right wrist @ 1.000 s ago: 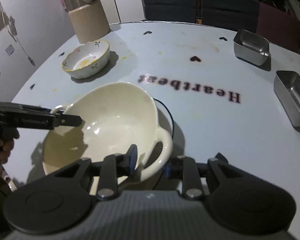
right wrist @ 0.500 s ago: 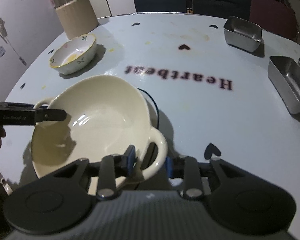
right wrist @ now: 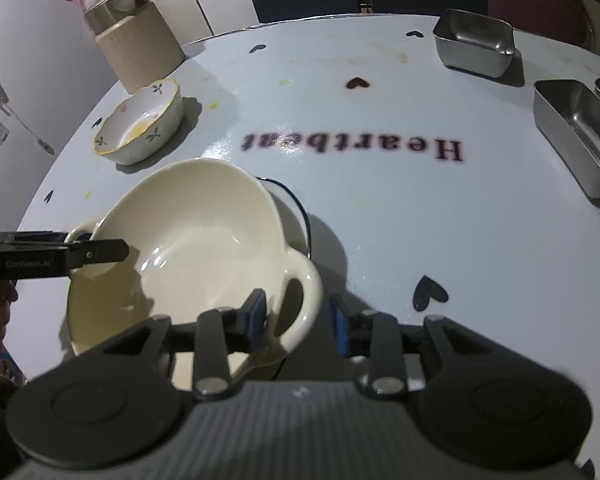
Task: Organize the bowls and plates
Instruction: 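Lower the cream bowl onto the white plate with both grippers, then open both grippers to release the cream bowl rim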
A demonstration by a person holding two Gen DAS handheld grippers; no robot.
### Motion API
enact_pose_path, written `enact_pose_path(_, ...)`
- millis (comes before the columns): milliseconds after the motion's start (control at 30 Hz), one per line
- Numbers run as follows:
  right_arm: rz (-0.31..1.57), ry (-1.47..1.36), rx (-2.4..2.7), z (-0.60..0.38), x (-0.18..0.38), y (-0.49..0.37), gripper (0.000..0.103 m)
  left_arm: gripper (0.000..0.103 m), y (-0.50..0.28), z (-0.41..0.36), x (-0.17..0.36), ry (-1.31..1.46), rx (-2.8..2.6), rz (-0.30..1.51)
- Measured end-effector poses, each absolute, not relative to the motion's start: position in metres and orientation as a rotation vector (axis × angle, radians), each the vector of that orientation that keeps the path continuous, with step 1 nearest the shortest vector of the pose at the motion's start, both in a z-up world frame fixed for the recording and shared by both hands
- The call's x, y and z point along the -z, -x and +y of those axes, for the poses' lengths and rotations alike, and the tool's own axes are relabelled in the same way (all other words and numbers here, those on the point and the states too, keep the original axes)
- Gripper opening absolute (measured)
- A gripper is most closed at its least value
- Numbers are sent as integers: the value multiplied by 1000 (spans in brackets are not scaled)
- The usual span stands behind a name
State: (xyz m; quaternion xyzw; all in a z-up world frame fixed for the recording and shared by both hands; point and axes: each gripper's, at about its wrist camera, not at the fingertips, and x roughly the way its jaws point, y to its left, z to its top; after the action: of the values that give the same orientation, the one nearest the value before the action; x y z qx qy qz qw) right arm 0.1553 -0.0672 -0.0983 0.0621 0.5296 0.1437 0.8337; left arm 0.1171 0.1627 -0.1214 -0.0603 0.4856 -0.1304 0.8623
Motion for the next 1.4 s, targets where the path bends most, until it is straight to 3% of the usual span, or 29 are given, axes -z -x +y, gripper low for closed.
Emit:
enact_pose_path(233, 1129, -166, -276, -76, 103, -158, 58, 68, -118, 163, 122, 114, 238, 1042)
enact_pose_path(400, 1102, -137, -277, -75, 104, -156, 62, 81, -116, 159, 123, 100, 239, 1068)
enact_pose_path(700, 1076, -151, -310, -75, 103, -152, 91, 95, -107, 152, 114, 91, 256, 1061)
enact_pose_path(900, 1051, -166, -325, -75, 95, -147, 102, 103, -101, 147, 107, 92, 270, 1050)
enact_pose_path(1400, 977, -164, -333, -88, 78, -134, 103, 103, -79, 128, 74, 79, 295, 996)
